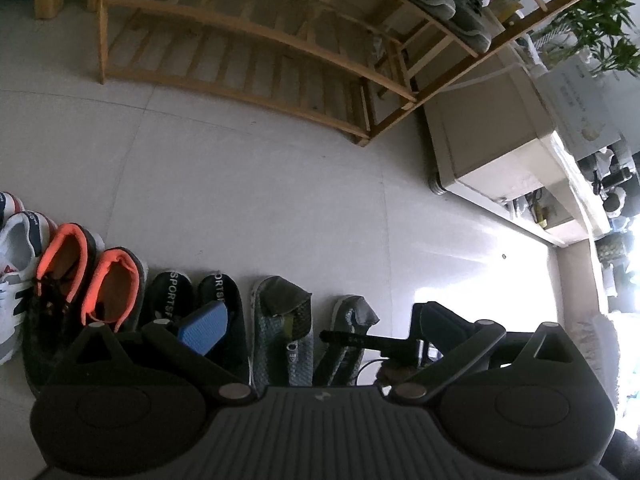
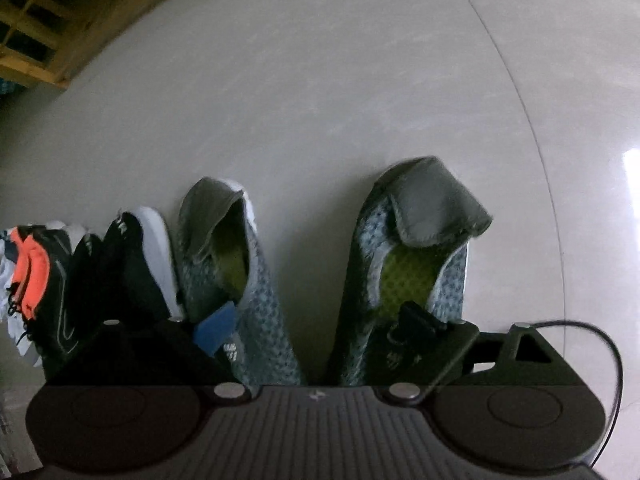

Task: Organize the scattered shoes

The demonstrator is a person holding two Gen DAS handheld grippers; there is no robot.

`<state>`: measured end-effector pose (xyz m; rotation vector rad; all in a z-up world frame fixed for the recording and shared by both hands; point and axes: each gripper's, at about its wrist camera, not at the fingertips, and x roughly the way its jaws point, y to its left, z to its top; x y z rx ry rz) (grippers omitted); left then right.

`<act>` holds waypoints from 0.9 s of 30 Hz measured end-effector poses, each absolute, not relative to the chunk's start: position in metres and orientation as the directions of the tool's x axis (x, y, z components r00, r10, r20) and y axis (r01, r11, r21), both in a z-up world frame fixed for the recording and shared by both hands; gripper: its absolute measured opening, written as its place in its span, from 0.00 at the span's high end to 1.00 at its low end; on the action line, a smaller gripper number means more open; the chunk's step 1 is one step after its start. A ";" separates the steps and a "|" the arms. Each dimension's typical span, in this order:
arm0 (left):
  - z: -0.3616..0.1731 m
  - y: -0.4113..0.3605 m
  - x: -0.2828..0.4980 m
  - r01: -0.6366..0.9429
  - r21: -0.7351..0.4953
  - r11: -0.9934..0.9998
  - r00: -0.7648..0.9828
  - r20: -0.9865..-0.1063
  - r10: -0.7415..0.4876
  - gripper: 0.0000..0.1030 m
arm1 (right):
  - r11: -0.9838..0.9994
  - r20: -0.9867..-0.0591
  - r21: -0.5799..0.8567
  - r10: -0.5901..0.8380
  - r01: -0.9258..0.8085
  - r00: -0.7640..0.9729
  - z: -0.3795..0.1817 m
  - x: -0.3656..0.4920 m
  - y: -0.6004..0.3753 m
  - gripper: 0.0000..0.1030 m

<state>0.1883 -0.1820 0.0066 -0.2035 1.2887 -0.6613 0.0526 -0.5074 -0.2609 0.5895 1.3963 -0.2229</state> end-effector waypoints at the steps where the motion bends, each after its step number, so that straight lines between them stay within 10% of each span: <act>1: 0.007 -0.182 0.188 0.342 -0.495 0.799 0.124 -0.819 -0.561 0.00 | 0.839 -0.962 0.265 0.200 0.476 0.183 -0.263 0.056 -0.506 0.11; 27: -0.004 -0.172 0.193 0.314 -0.491 0.813 0.095 -0.835 -0.541 0.00 | 0.938 -0.984 -0.076 -0.126 0.339 0.125 -0.313 0.090 -0.452 0.04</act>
